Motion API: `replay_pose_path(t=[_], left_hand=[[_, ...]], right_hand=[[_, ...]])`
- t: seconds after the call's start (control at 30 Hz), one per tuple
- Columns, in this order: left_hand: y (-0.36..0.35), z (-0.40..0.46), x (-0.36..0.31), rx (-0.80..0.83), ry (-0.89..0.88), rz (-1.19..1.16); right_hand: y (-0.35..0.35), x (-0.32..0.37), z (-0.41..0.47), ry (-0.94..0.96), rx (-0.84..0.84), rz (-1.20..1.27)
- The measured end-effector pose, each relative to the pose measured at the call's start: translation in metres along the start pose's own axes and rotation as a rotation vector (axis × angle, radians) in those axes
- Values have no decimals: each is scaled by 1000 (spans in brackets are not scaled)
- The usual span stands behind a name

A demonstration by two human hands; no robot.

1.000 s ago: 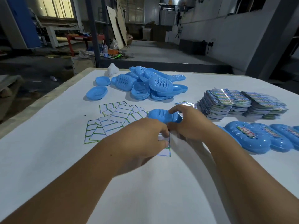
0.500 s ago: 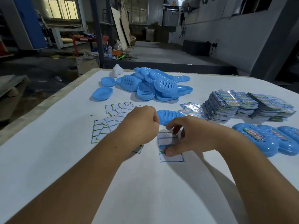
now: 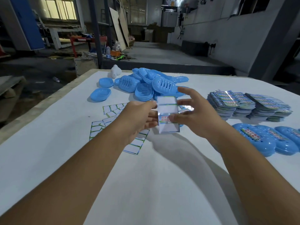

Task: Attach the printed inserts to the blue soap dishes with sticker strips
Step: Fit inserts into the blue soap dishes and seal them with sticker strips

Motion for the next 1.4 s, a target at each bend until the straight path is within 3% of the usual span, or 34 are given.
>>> replay_pose_path(t=[0.13, 0.33, 0.73, 0.9, 1.1, 1.4], left_hand=[[1, -1, -2, 6, -23, 53], [1, 1, -1, 44, -67, 212], [0, 1, -4, 84, -151, 302], [-1, -1, -8, 78, -279, 346], [-7, -7, -9, 86, -405, 454], [-10, -9, -8, 100, -478, 521]], right_hand=[[5, -4, 4, -45, -68, 77], [3, -1, 1, -28, -13, 83], [0, 0, 0, -30, 22, 130], [7, 4, -2, 1, -181, -247], [-1, 15, -11, 2, -21, -84], [-7, 22, -13, -10, -34, -80]])
Point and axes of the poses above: each hand's wrist, its own z-axis towards the middle knuckle, its own y-axis out of the back of the hand, x = y × z, the point moved 5 cm from there along z, towards the middle knuckle, and after that the axes turned 15 degrees about -z, right-handed, at the moved point
